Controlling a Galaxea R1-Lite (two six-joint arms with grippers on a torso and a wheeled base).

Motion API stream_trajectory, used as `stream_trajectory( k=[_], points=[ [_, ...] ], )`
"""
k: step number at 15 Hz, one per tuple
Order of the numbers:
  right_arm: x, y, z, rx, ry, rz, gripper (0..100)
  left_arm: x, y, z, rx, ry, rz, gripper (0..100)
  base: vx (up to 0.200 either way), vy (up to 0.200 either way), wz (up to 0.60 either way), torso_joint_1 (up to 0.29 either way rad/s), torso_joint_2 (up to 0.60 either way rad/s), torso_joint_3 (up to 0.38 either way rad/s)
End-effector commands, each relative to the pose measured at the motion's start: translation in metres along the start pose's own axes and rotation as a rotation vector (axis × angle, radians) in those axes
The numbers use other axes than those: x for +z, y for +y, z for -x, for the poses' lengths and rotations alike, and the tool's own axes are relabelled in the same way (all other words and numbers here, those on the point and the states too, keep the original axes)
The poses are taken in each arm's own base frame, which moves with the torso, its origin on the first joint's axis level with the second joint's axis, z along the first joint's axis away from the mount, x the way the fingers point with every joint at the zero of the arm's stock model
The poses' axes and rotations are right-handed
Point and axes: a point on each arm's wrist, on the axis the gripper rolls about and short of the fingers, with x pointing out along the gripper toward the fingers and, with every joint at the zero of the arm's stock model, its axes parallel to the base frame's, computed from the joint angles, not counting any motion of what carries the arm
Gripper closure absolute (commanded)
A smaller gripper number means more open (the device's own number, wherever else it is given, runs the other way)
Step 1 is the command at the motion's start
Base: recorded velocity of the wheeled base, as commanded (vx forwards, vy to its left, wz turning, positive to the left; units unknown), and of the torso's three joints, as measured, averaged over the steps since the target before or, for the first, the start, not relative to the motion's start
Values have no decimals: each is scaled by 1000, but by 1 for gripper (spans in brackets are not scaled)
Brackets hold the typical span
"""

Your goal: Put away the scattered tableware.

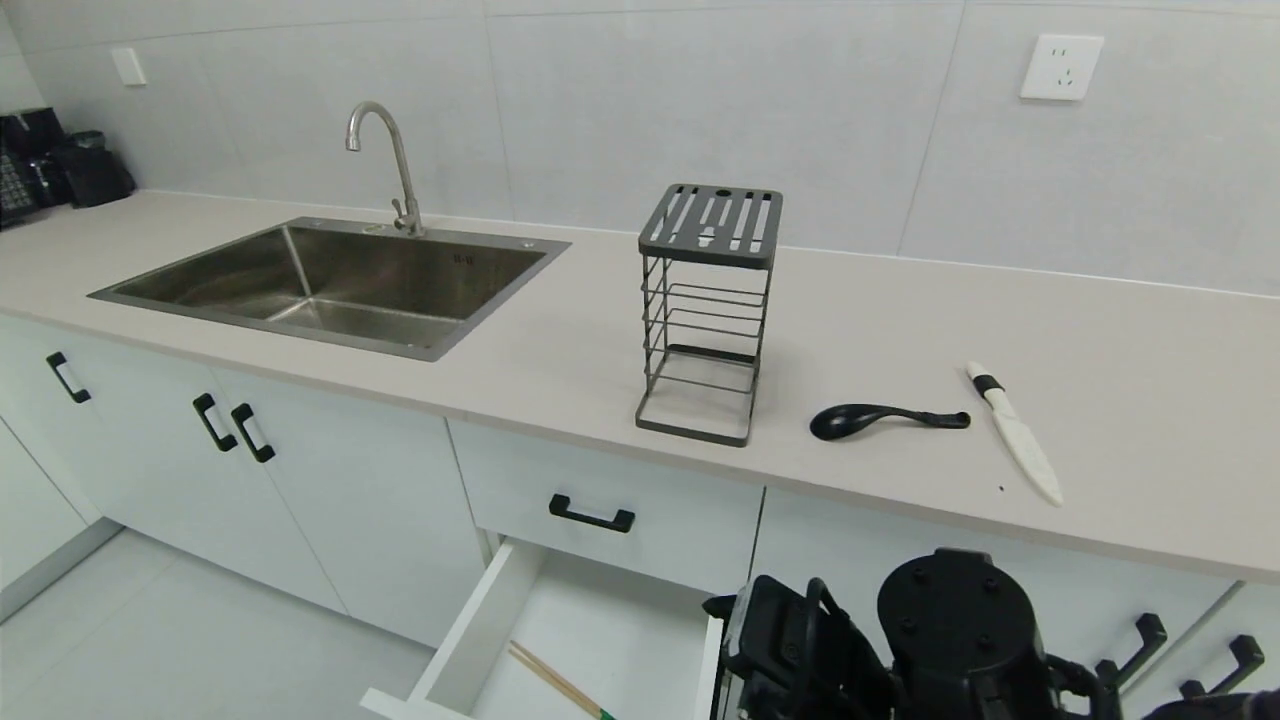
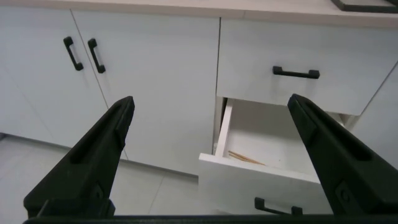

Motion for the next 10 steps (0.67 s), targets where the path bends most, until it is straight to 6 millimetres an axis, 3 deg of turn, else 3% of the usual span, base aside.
stream_trajectory(
  k=[1, 6, 10],
  points=[
    [0, -1, -14, 1, 9, -24, 0, 0, 0, 0, 0, 1, 0, 0, 0, 0, 0, 305, -500, -242],
    [8, -3, -19, -2, -20, -25, 0, 0, 0, 0, 0, 1, 0, 0, 0, 0, 0, 279, -530, -247],
    [25, -6, -28, -2, -49, -21, 0, 0, 0, 0, 0, 1, 0, 0, 0, 0, 0, 287, -553, -265]
  ],
)
